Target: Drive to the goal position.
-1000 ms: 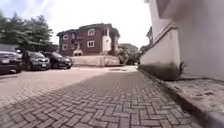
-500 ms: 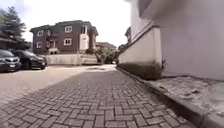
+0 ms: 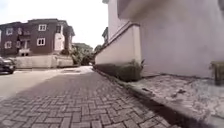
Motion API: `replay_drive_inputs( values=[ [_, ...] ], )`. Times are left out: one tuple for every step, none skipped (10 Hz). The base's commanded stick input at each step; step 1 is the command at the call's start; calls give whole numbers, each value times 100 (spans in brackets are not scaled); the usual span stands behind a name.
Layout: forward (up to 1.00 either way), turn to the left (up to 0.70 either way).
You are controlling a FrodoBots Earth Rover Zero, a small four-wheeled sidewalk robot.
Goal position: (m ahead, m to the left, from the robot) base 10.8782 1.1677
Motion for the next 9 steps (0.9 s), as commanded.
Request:
replay_drive_inputs(
  values=[
    [70, 3],
    [70, 3],
    [70, 19],
    [70, 33],
    [70, 35],
    [70, 35],
    [70, 19],
    [70, 10],
    [70, 33]
  ],
)
